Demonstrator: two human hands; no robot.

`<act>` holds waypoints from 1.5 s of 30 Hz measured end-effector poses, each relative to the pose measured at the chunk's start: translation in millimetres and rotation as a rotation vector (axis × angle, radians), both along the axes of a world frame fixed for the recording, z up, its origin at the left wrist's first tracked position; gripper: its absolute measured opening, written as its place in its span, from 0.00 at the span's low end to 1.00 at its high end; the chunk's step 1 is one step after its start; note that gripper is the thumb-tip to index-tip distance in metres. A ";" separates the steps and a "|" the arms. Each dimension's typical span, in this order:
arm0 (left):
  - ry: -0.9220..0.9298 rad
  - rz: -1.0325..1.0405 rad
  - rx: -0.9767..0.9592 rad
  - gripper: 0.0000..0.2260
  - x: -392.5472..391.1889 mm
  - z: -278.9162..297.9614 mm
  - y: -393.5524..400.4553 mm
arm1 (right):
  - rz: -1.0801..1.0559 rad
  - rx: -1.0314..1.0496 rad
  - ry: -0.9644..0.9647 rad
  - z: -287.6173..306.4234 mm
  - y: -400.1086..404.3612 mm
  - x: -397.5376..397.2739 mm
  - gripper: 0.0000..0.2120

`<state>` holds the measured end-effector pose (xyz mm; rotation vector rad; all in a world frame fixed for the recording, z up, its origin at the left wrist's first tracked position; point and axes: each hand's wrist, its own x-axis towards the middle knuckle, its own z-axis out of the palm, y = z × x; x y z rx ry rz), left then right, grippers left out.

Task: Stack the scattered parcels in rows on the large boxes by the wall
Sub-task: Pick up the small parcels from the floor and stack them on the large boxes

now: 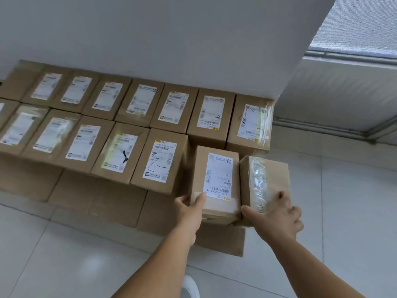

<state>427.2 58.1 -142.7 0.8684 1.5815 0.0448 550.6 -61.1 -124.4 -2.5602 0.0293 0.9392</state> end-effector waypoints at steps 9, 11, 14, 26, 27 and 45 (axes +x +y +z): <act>-0.006 0.226 -0.181 0.13 1.3 -31.4 23.4 | -0.073 -0.043 0.009 -23.4 50.2 -27.7 0.53; -0.047 0.245 -0.188 0.10 6.2 -27.6 28.0 | -0.080 -0.055 0.010 -23.8 55.1 -26.3 0.54; -0.055 0.267 -0.163 0.09 13.5 -29.1 37.2 | -0.084 -0.062 0.001 -25.9 61.8 -20.9 0.53; 0.003 0.254 -0.172 0.08 19.5 -8.1 16.9 | -0.040 -0.004 -0.057 -13.6 39.4 -13.4 0.53; 0.002 0.237 -0.171 0.09 20.3 -1.9 12.8 | -0.031 0.029 -0.086 -7.0 36.2 -13.5 0.52; -0.414 0.268 -0.062 0.18 -48.6 134.4 43.7 | 0.115 0.633 0.286 123.4 105.4 -50.5 0.39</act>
